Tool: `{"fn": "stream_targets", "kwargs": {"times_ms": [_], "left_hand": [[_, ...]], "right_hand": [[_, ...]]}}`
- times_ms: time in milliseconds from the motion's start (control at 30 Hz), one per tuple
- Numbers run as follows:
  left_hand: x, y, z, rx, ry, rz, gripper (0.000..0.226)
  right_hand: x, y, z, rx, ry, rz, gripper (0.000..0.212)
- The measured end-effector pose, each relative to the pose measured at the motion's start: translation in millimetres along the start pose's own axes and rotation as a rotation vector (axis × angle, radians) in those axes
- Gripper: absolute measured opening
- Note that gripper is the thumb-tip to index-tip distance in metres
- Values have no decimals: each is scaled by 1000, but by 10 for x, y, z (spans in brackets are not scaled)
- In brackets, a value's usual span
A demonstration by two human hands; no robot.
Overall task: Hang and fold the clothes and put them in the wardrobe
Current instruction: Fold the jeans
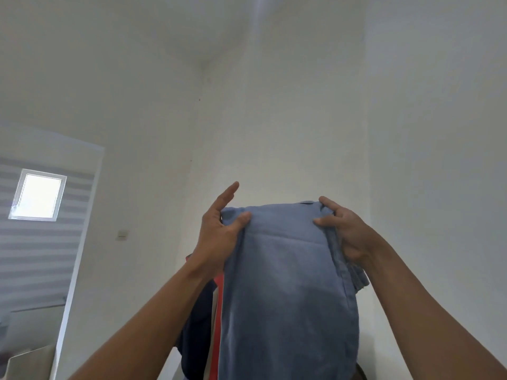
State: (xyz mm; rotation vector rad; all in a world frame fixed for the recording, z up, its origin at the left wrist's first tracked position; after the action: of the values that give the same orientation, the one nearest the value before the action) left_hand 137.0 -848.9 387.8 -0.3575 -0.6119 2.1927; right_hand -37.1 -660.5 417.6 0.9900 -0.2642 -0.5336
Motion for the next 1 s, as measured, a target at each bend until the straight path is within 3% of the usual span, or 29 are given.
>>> {"fn": "stream_targets", "kwargs": {"times_ms": [133, 300, 367, 533, 700, 767, 867, 933, 1000], "left_hand": [[-43, 74, 35, -26, 15, -96, 61], [77, 76, 97, 25, -40, -91, 63], [115, 57, 134, 35, -95, -81, 61], [106, 22, 255, 40, -156, -46, 58], [153, 21, 301, 37, -148, 16, 57], [157, 31, 296, 22, -148, 16, 57], [68, 27, 308, 16, -109, 25, 57], [-7, 27, 329, 15, -19, 75, 59], [-67, 35, 349, -5, 68, 135, 60]], "right_hand": [[-139, -41, -50, 36, 28, 2, 68], [-128, -94, 7, 22, -127, 28, 38], [-104, -143, -13, 50, -126, -28, 40], [-137, -195, -178, 89, 121, 71, 82], [-61, -87, -186, -47, -140, -359, 41], [-26, -94, -207, -133, -122, -210, 34], [99, -158, -293, -153, 171, -36, 45], [99, -146, -262, -189, 143, -181, 51], [39, -74, -222, -246, 9, -174, 39]]}}
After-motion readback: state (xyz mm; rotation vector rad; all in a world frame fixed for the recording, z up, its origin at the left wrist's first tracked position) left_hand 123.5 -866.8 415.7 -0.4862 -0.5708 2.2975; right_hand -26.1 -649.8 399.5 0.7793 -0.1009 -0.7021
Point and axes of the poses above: each hand's wrist, its own z-axis towards the middle knuckle, its own x-axis out of the palm, y = z × x, the point moved 3 cm from there along z, towards the middle knuckle, and after that the axes turned 10 degrees about y, right-handed, at the moved point
